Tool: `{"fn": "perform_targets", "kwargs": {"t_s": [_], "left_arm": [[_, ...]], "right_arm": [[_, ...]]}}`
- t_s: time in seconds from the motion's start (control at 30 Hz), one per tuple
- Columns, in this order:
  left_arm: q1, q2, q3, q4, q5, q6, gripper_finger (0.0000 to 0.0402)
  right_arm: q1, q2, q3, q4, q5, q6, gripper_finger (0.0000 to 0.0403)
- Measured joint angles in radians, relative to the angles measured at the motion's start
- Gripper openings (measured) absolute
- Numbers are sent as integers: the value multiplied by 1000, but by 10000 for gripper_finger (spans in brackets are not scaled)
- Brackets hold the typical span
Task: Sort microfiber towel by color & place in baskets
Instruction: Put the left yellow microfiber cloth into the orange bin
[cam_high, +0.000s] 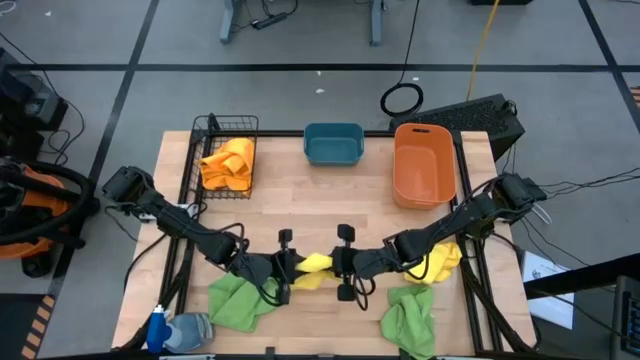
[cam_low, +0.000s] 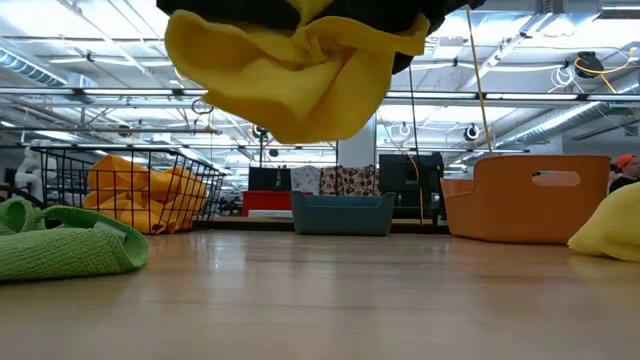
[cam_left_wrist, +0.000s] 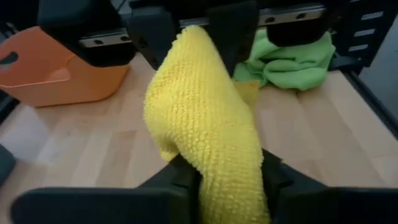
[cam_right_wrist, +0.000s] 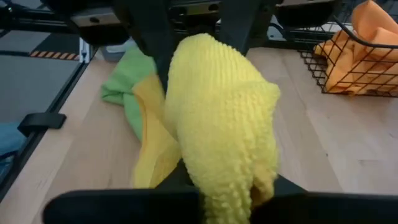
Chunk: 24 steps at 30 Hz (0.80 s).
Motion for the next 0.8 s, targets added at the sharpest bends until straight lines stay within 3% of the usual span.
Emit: {"fn": "perform_targets", "kwargs": {"t_s": [0.23, 0.4, 0.67, 0.8], "left_arm": [[-6, 0, 0, -3, 15, -29, 213], [-31, -12, 0, -71, -2, -48, 267], [-40, -135, 1, -287, -186, -170, 280], [-39, -227, 2, -423, -270, -232, 280]], "right_arm": [[-2, 0, 0, -9, 7, -7, 40], [-3, 1, 0, -40, 55, -42, 29], [-29, -49, -2, -82, 111, -67, 31], [-42, -111, -2, -122, 216, -110, 28]]}}
